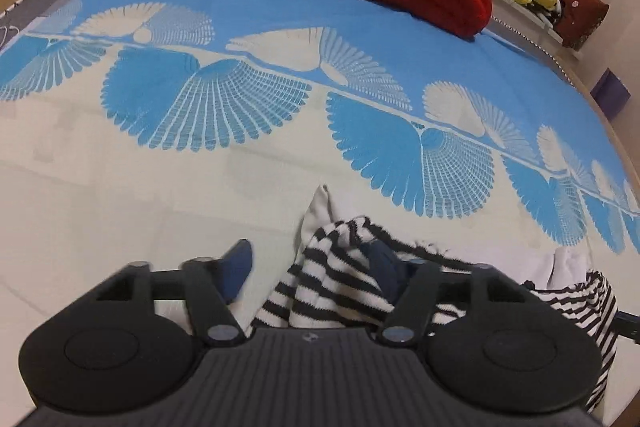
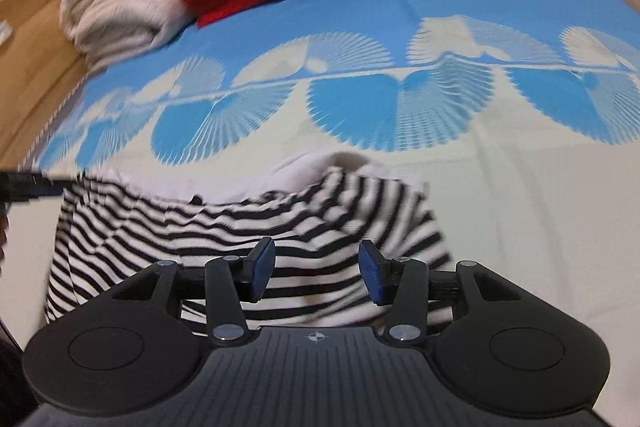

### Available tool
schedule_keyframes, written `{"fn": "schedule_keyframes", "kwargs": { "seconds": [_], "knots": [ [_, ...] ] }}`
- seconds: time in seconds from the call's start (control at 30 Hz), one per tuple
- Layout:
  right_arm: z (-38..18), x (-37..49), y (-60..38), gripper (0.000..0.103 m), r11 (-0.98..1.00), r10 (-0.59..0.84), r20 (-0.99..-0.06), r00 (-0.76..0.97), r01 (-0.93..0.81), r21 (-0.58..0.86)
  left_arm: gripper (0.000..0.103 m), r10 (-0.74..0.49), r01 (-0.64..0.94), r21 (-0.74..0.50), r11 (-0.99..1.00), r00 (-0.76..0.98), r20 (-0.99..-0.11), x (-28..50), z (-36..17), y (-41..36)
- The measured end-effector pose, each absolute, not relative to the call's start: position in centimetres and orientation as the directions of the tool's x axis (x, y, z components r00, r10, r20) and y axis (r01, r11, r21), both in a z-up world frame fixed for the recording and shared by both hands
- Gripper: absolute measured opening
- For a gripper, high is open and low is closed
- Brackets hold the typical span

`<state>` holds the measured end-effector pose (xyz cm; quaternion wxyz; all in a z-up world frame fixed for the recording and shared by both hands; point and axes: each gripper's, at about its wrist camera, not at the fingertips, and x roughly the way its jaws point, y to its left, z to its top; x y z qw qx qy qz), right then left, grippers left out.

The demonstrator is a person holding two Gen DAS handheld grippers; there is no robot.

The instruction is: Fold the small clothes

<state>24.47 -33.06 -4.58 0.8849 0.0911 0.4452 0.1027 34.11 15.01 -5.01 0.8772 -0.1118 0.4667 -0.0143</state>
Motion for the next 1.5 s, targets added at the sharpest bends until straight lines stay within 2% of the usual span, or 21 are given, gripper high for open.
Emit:
{"fn": "schedule_keyframes", "kwargs": {
  "seconds": [0.1,0.23,0.3,0.33,0.37,0.4,0.43,0.47,0.53,0.6,0.67,0.77,0.9,1.0,1.13,1.23,1.33,1.4,1.43,1.47,1.5],
  "knots": [
    [-5.3,25.7,-30.6,0.048,0.970,0.244,-0.789,0.563,-0.141,0.200,0.071,-0.124,-0.067,-0.189,0.980,0.535,-0.835,34.3,-5.9,15.1],
    [-7.0,27.6,-27.9,0.047,0.986,0.104,-0.832,0.544,-0.164,0.016,0.071,-0.122,-0.055,-0.180,0.982,0.543,-0.831,34.5,-6.3,15.4],
    [-7.7,28.1,-27.3,0.032,0.985,0.055,-0.845,0.532,-0.168,-0.041,0.071,-0.137,-0.052,-0.197,0.979,0.547,-0.826,34.9,-6.6,15.5],
    [-7.7,28.3,-27.1,0.011,0.984,0.059,-0.844,0.533,-0.172,-0.040,0.070,-0.149,-0.042,-0.206,0.978,0.549,-0.823,35.2,-6.8,15.4],
    [-7.4,28.4,-27.1,0.003,0.985,0.065,-0.835,0.547,-0.169,-0.034,0.069,-0.167,-0.024,-0.215,0.976,0.546,-0.821,35.4,-7.0,15.2],
    [-6.8,28.3,-27.3,0.002,0.986,0.070,-0.818,0.571,-0.162,-0.028,0.067,-0.182,-0.005,-0.219,0.976,0.541,-0.821,35.6,-7.1,14.9],
    [-6.0,28.2,-27.6,0.001,0.989,0.076,-0.798,0.598,-0.150,-0.018,0.048,-0.200,0.023,-0.222,0.975,0.530,-0.824,35.8,-7.3,14.5],
    [-5.0,27.9,-28.0,0.001,0.992,0.079,-0.772,0.631,-0.127,-0.003,0.004,-0.202,0.040,-0.212,0.976,0.521,-0.829,36.0,-7.3,14.2],
    [-3.4,27.2,-29.2,0.001,0.996,0.083,-0.719,0.690,-0.078,0.040,0.002,-0.205,0.041,-0.221,0.974,0.559,-0.803,35.9,-6.4,14.5],
    [-2.0,26.9,-30.2,0.001,0.996,0.086,-0.661,0.745,-0.040,0.083,0.002,-0.224,0.033,-0.269,0.963,0.653,-0.724,35.6,-4.5,15.2],
    [-1.1,27.1,-30.6,0.001,0.995,0.073,-0.598,0.798,-0.020,0.095,0.002,-0.200,0.047,-0.241,0.969,0.723,-0.661,35.2,-3.1,15.2],
    [-1.4,28.6,-29.4,0.001,0.999,0.038,-0.558,0.829,-0.011,0.051,0.002,-0.118,0.015,-0.155,0.988,0.721,-0.683,36.2,-3.7,14.3],
    [-4.2,31.9,-27.7,0.001,1.000,-0.014,-0.613,0.790,-0.001,-0.025,0.007,-0.056,-0.052,-0.112,0.992,0.621,-0.782,38.2,-7.3,14.0],
    [-7.2,34.3,-26.7,0.001,0.998,-0.050,-0.700,0.712,0.011,-0.059,0.017,-0.052,-0.062,-0.103,0.993,0.554,-0.831,39.0,-9.7,14.0],
    [-10.4,36.0,-25.7,0.003,0.990,-0.106,-0.776,0.622,-0.011,-0.144,0.027,-0.069,-0.014,-0.089,0.996,0.515,-0.854,39.0,-11.1,14.0],
    [-10.1,35.9,-25.9,0.005,0.992,-0.098,-0.773,0.626,-0.003,-0.129,0.049,-0.086,-0.024,-0.114,0.993,0.510,-0.856,38.8,-10.5,14.9],
    [-7.9,35.1,-27.1,0.014,0.999,-0.035,-0.742,0.670,0.014,-0.034,0.059,-0.145,-0.073,-0.215,0.974,0.528,-0.837,38.4,-9.2,16.8],
    [-6.1,34.1,-28.5,0.031,1.000,-0.003,-0.695,0.719,0.016,0.012,0.061,-0.180,-0.086,-0.267,0.960,0.540,-0.822,38.2,-8.4,17.5],
    [-5.4,33.6,-29.2,0.043,1.000,-0.005,-0.675,0.738,0.022,0.017,0.061,-0.192,-0.087,-0.283,0.955,0.543,-0.817,38.1,-8.3,17.8],
    [-5.0,33.3,-29.9,0.049,0.999,-0.012,-0.666,0.746,0.030,0.016,0.061,-0.196,-0.088,-0.287,0.954,0.544,-0.816,38.2,-8.0,17.8],
    [-4.9,33.0,-30.6,0.049,0.999,-0.024,-0.666,0.746,0.043,0.012,0.061,-0.196,-0.090,-0.288,0.953,0.544,-0.816,38.2,-8.0,17.8]
  ]
}}
